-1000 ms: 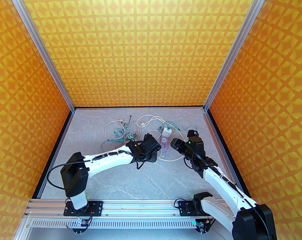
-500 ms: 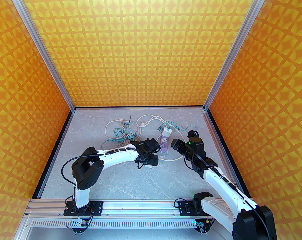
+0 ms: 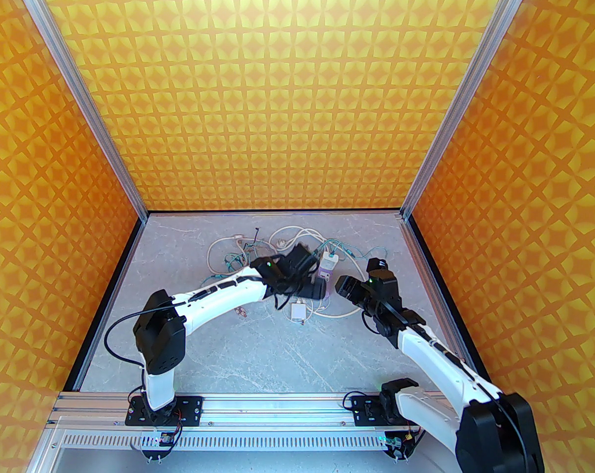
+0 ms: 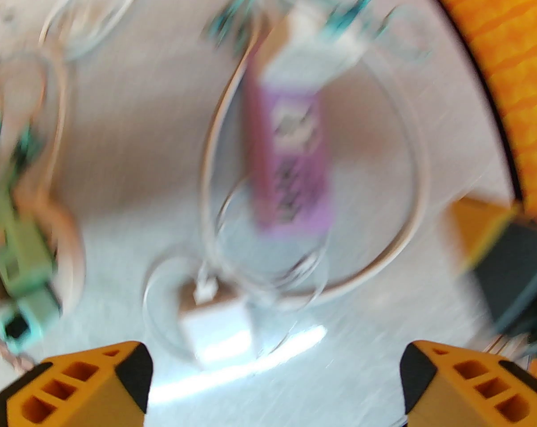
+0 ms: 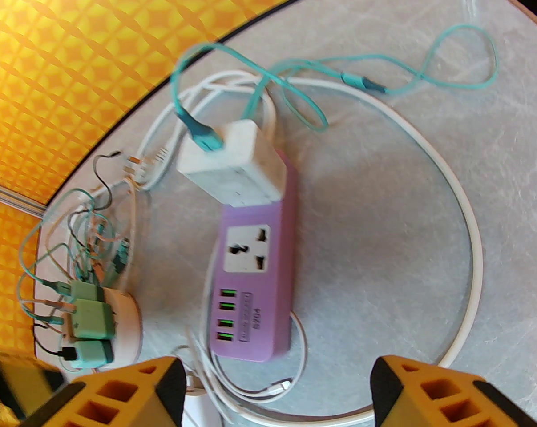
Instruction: Pull the plug off the socket
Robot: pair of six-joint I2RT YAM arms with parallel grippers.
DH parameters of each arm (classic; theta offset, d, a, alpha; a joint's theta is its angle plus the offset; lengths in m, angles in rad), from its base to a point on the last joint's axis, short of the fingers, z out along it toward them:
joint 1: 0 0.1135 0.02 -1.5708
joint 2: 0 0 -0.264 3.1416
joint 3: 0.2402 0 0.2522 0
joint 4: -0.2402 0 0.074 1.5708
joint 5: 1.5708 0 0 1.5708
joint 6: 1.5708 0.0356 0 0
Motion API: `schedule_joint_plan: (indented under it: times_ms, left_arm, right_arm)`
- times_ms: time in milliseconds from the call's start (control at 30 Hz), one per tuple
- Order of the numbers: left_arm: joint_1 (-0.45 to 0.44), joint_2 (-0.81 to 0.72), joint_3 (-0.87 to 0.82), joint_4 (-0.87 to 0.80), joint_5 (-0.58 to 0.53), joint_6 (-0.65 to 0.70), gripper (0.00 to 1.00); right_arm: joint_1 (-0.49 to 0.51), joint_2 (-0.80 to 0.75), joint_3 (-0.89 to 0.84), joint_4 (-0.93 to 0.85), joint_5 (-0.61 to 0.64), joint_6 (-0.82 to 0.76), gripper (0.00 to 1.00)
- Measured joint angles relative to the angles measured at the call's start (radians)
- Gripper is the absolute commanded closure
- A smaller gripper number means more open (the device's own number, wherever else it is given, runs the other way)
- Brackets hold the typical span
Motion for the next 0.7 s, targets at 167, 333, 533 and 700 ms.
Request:
schedule_joint_plan:
  times_ms: [167, 333, 533, 700]
  left_arm:
    - [0.043, 0.068, 0.009, 0.087, -0.002, 0.056, 0.27]
    - [0.081, 0.085, -0.064, 0.198, 0.004, 0.069, 0.33]
    - [0.143, 0.074, -0.243, 0.422, 0.113, 0.026, 0.32]
    - [0.167, 0.121, -0.240, 0.558, 0.196, -0.014, 0.36]
  right_arm:
    - [0.000, 0.124, 0.087, -0.009, 0.004, -0.035, 0.25]
    - [0.000, 0.301, 0.253, -0.032, 0.009, -0.056, 0.25]
    - [0.004, 0.480, 0.450, -0.090, 0.038, -0.061, 0.25]
    - [0.008, 0.586, 0.569, -0.149, 0.064, -0.064, 0.25]
